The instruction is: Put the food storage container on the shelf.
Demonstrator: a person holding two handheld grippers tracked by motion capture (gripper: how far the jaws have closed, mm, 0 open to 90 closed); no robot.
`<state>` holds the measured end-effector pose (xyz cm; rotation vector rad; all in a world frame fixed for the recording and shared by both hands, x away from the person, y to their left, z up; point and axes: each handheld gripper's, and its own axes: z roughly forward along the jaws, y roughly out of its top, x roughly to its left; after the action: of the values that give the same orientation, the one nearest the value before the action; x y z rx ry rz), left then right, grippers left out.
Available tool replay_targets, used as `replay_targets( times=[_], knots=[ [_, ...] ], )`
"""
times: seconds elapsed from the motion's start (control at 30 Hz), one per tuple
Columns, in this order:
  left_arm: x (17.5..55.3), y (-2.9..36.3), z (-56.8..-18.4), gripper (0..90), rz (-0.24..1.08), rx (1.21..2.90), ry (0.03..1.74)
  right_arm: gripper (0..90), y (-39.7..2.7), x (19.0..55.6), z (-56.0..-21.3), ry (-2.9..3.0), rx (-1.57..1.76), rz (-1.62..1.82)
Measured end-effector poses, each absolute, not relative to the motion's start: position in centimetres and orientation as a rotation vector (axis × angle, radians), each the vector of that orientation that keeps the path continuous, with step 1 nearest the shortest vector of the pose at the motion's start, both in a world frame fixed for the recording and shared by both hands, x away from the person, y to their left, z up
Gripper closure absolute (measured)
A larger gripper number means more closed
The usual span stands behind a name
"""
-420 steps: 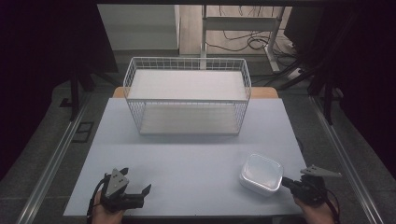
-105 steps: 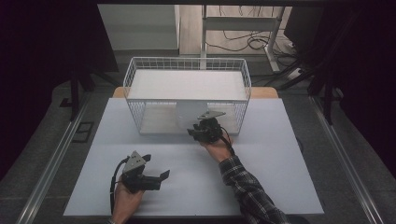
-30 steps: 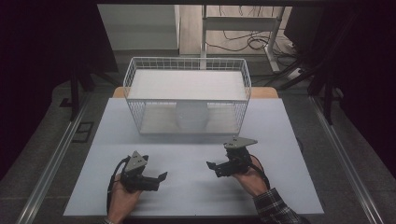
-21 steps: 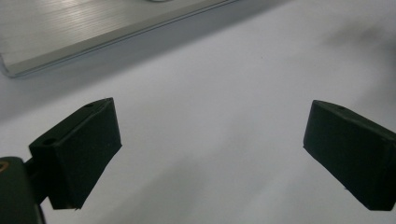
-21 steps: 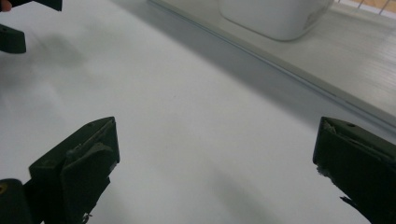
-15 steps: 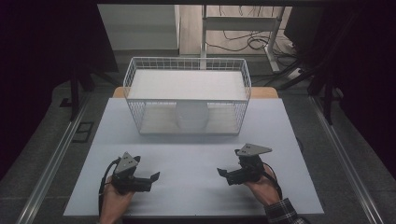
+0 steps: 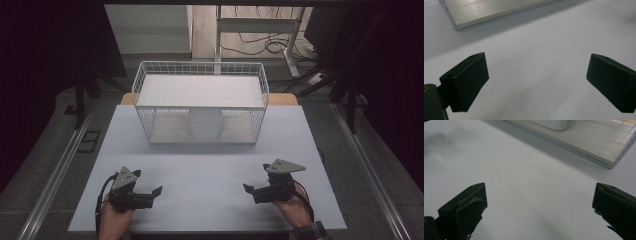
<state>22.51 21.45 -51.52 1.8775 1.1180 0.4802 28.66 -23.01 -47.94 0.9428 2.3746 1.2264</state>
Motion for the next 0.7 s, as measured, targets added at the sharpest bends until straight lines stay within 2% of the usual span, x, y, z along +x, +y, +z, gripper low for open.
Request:
replay_targets(
  times=[0.7],
  knots=[
    [20.1, 23.9, -52.0, 2.3, 0.521, 1.838, 1.169, 0.0, -27.8, 26.0, -48.2, 2.229, 1.041, 1.182]
  ],
)
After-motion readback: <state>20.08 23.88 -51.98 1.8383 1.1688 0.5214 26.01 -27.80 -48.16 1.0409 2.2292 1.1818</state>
